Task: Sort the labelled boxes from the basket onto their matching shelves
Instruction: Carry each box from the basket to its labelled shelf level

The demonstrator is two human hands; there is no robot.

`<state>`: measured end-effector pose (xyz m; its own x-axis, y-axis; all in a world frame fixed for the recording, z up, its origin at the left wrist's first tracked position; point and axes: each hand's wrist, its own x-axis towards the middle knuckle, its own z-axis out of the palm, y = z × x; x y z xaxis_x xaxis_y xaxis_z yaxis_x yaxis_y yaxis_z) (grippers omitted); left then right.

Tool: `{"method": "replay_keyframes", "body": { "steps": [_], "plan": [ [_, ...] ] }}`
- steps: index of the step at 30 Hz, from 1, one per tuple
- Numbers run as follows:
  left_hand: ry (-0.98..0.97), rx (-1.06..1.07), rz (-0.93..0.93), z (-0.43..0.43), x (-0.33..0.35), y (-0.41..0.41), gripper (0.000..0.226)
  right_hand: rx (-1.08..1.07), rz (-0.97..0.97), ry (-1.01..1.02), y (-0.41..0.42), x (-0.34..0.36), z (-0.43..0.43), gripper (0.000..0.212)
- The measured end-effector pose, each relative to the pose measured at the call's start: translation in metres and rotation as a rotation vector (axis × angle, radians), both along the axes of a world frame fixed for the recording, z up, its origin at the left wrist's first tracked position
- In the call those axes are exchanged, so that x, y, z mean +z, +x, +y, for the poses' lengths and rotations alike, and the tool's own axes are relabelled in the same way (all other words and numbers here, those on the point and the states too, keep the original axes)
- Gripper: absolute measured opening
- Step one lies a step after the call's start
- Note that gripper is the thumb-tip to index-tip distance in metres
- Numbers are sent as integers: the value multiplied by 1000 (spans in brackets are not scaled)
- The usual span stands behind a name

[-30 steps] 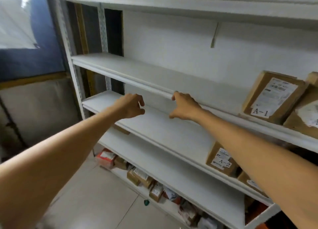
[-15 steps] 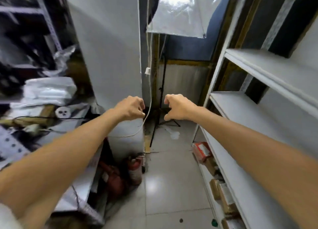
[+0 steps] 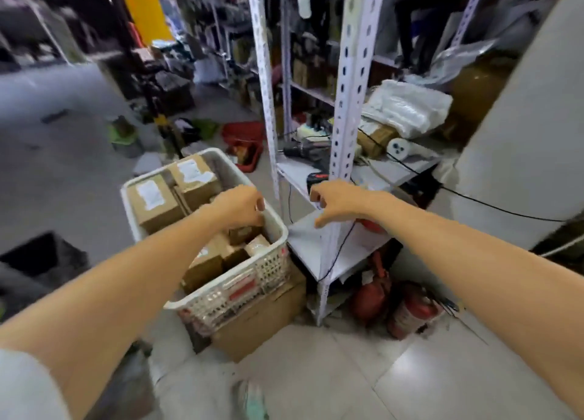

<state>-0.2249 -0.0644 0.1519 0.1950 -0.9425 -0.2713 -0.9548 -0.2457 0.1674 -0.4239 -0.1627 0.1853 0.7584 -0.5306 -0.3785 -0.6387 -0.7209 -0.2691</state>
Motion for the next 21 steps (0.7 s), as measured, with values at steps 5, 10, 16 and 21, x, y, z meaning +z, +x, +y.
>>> {"method": "replay_keyframes", "body": {
  "steps": [5,10,16,21],
  "plan": [
    [29,159,14,43,-13,74,35,180,-11,27,104,-15,19,58],
    [35,223,42,48,-27,128,33,233,-2,37,187,-28,26,57],
    [16,309,96,44,-53,203,31,223,55,3,267,-54,2,61],
    [91,382,181,47,-88,248,38,183,78,57,304,-82,-18,57]
  ]
}}
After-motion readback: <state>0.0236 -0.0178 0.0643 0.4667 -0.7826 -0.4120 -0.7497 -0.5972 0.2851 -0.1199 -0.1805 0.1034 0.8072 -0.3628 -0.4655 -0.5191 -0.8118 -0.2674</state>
